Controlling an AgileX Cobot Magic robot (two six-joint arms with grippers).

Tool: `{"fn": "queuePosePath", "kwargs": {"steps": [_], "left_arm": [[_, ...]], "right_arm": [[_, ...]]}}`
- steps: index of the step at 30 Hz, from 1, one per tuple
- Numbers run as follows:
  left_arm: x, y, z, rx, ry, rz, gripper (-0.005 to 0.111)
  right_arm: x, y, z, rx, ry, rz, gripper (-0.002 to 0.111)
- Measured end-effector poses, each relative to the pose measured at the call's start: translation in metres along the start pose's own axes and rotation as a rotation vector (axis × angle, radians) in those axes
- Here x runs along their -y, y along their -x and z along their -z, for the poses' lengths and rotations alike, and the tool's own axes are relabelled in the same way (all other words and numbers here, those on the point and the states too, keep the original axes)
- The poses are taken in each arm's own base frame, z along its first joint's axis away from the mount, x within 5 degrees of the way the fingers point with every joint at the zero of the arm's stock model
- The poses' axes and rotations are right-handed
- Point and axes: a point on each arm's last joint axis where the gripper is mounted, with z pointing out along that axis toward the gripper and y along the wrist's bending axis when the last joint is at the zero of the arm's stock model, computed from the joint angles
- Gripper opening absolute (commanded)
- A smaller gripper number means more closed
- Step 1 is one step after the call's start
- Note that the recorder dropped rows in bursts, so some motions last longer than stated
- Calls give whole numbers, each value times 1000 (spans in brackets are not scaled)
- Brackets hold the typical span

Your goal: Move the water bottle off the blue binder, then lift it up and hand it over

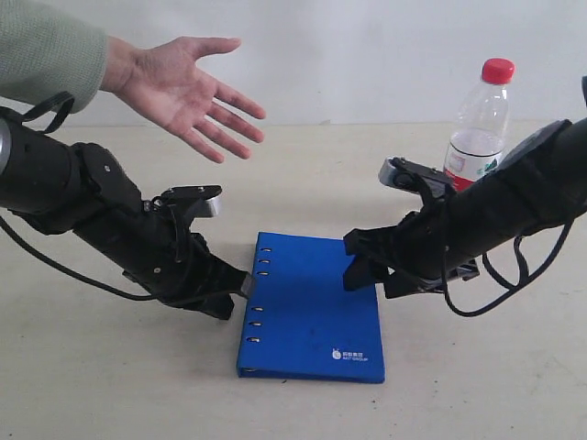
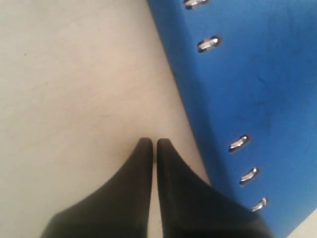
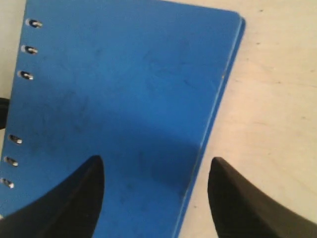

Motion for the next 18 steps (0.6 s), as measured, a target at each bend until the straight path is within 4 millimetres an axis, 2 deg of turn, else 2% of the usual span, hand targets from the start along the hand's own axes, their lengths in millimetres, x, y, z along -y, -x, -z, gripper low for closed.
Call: {"fn": "queuePosePath", "kwargs": {"steps": [11, 18], "left_arm": [[0, 0, 0, 0, 0, 0, 4], [0, 0, 0, 0, 0, 0, 4]], "right_arm": [[3, -8, -3, -21, 5, -35, 55], [3, -9, -12, -34, 62, -60, 55]]}}
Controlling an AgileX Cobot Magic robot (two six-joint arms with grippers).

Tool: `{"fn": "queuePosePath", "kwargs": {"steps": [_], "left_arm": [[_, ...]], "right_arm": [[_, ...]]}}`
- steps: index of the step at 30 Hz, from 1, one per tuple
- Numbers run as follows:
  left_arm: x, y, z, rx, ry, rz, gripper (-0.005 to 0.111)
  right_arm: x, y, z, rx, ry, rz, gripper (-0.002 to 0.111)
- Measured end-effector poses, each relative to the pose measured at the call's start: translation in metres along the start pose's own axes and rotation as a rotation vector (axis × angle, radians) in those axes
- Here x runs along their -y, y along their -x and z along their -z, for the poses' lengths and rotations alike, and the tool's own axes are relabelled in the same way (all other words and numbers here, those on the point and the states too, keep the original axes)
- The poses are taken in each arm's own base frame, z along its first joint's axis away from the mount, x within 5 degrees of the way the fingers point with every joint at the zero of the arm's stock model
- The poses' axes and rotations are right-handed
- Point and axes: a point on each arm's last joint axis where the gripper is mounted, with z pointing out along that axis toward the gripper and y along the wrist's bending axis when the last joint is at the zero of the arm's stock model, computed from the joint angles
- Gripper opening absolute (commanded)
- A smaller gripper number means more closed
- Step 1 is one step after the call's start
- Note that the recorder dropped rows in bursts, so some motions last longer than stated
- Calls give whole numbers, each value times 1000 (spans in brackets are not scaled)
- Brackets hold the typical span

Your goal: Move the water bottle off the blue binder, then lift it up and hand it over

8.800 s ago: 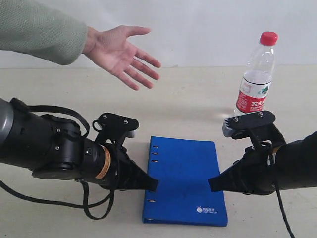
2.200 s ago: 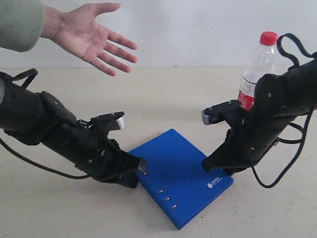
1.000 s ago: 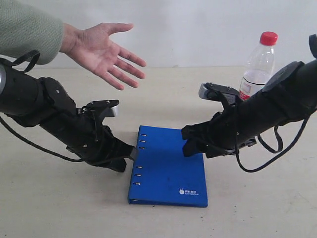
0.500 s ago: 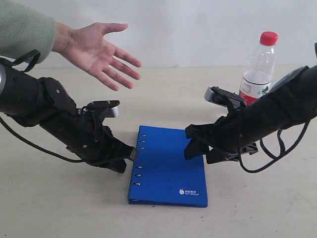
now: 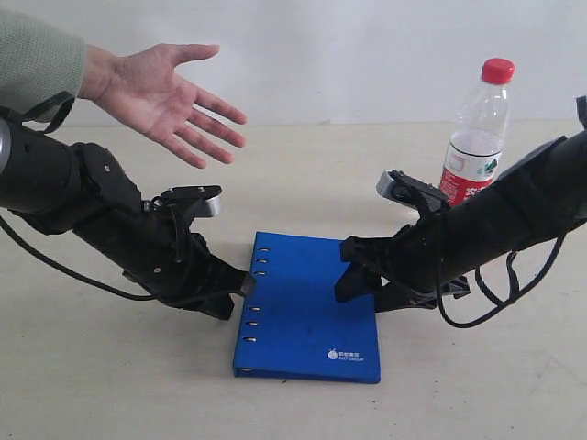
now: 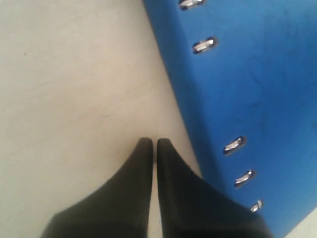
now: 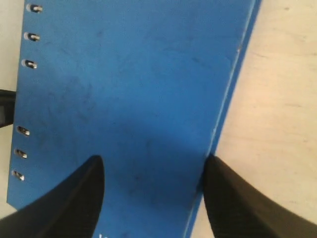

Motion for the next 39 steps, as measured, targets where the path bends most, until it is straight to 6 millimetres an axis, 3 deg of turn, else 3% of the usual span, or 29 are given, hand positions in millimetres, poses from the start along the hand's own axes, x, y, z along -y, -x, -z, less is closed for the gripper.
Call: {"fn": "queuePosePath", "kwargs": {"steps": [6, 17, 26, 33, 36, 39], "left_arm": [[0, 0, 0, 0, 0, 0, 4], [0, -1, 0, -11, -7, 1, 4], [1, -1, 0, -14, -17, 13, 4], [1, -1, 0, -14, -20, 18, 4], [1, -1, 0, -14, -20, 18, 4], [1, -1, 0, -14, -20, 18, 4]], "right_arm": [[-9, -2, 5, -8, 63, 26, 55], [-34, 2, 34, 45, 136, 90, 55], [-44, -4, 0, 40, 204, 94, 55], [-42, 0, -2, 82, 190, 88, 34], [-40, -2, -12, 78, 194, 78, 29], [-38, -4, -21, 71, 194, 78, 13]]}}
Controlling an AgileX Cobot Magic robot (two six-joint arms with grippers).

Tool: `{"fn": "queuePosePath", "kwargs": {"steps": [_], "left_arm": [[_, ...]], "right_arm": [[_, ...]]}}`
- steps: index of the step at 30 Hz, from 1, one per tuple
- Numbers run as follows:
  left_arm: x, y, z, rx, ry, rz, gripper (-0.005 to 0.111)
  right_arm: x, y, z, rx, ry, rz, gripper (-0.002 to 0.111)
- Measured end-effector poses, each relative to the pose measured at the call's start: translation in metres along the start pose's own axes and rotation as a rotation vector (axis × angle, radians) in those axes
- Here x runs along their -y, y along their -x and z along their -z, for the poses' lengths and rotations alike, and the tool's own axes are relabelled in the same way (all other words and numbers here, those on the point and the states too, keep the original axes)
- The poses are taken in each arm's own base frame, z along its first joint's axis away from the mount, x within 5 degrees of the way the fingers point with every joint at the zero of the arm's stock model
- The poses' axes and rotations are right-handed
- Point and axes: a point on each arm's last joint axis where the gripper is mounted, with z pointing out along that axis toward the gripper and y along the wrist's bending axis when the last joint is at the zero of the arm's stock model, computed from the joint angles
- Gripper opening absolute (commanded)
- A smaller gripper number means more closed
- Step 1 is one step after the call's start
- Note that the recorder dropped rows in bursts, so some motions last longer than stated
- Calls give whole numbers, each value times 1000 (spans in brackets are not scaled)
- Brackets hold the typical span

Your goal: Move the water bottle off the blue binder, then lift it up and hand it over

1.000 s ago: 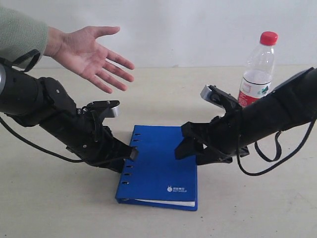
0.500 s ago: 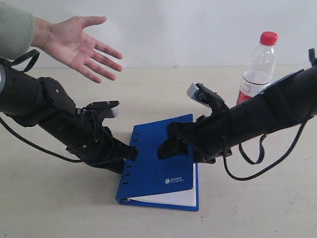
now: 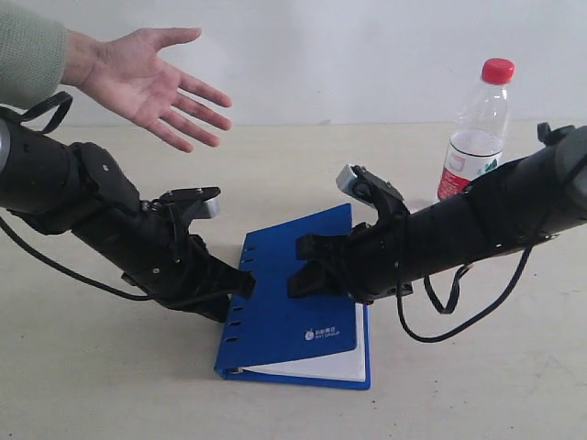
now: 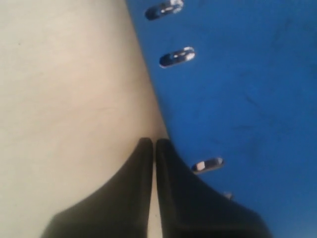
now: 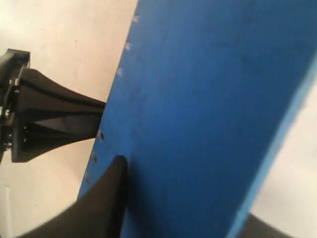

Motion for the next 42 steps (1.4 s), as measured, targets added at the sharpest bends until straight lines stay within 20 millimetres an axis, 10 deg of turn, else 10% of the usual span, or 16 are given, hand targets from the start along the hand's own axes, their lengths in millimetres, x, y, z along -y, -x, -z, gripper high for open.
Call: {"fn": "queuePosePath", "kwargs": {"steps": [2, 18, 26, 32, 42], "left_arm": [[0, 0, 0, -1, -1, -3, 4], [-7, 9, 1, 98, 71, -57, 5], [-8, 20, 23, 275, 172, -91, 38], [1, 20, 53, 370, 218, -244, 42], [27, 16, 62, 485, -50, -428, 42]], "right_arm": [[0, 0, -1, -1, 12, -1, 0], [-15, 5, 10, 44, 29, 286, 0], [-20, 7, 27, 122, -73, 439, 0], [-21, 6, 31, 148, -102, 529, 0], [-38, 2, 34, 172, -194, 695, 0]]}}
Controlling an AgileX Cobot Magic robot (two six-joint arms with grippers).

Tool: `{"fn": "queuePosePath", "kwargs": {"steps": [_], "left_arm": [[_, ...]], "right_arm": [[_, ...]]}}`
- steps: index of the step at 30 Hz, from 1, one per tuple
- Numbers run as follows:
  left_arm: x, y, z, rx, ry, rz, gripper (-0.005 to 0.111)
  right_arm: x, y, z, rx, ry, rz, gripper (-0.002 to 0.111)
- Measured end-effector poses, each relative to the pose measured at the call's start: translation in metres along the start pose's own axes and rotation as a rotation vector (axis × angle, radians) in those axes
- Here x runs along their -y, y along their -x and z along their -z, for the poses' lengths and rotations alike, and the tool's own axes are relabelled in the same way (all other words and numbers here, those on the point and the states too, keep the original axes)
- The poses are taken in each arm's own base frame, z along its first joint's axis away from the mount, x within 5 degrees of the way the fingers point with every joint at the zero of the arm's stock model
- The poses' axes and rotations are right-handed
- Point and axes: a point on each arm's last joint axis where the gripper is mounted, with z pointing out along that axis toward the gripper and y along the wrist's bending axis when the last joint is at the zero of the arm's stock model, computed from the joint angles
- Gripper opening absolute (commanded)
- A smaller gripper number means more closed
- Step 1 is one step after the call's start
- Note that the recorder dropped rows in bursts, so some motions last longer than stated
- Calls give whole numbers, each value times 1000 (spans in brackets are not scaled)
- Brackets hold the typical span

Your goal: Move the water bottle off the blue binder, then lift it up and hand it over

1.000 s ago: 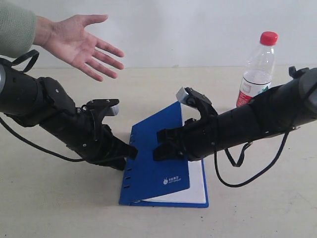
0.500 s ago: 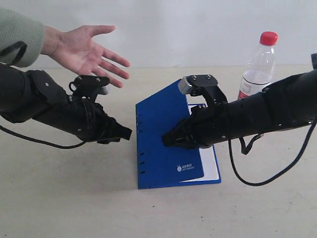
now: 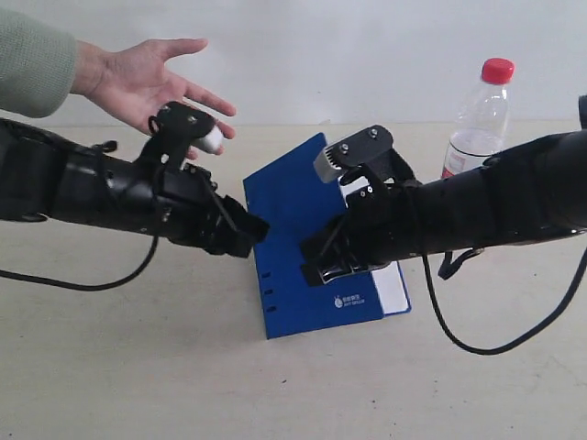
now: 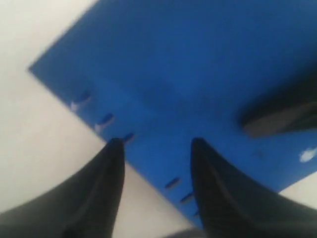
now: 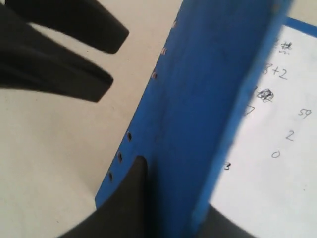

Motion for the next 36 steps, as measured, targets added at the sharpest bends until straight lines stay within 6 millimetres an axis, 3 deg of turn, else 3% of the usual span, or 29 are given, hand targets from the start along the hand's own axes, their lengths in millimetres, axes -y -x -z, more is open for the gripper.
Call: {"fn": "queuePosePath", "kwargs": {"steps": [4, 9, 11, 13, 15, 18, 22, 29, 33, 36], "left_arm": [[-15, 5, 24, 127, -102, 45, 42], [-42, -13, 51, 213, -166, 117, 42], [-48, -23, 57, 234, -200, 141, 49], [-51, -31, 55, 249, -251, 159, 63], [-53, -38, 49, 255, -301, 159, 82], [-56, -50, 32, 232, -339, 156, 93], [-62, -57, 13, 235, -408, 173, 93], [-77, -46, -19, 244, -464, 199, 93], [-73, -41, -47, 216, -515, 210, 93], [-69, -40, -63, 140, -447, 226, 93]], "right_arm": [[-3, 5, 9, 8, -55, 72, 0], [-2, 10, 18, 19, -106, 107, 0], [-3, 12, 21, 27, -107, 119, 0], [-4, 14, 24, 37, -105, 131, 0], [-5, 16, 26, 48, -100, 134, 0], [-6, 17, 26, 52, -91, 135, 0], [-13, 17, 24, 53, -73, 145, 0], [-20, 18, 22, 50, -54, 153, 0], [-19, 17, 22, 47, -66, 132, 0], [-19, 18, 22, 49, -60, 133, 0]]}}
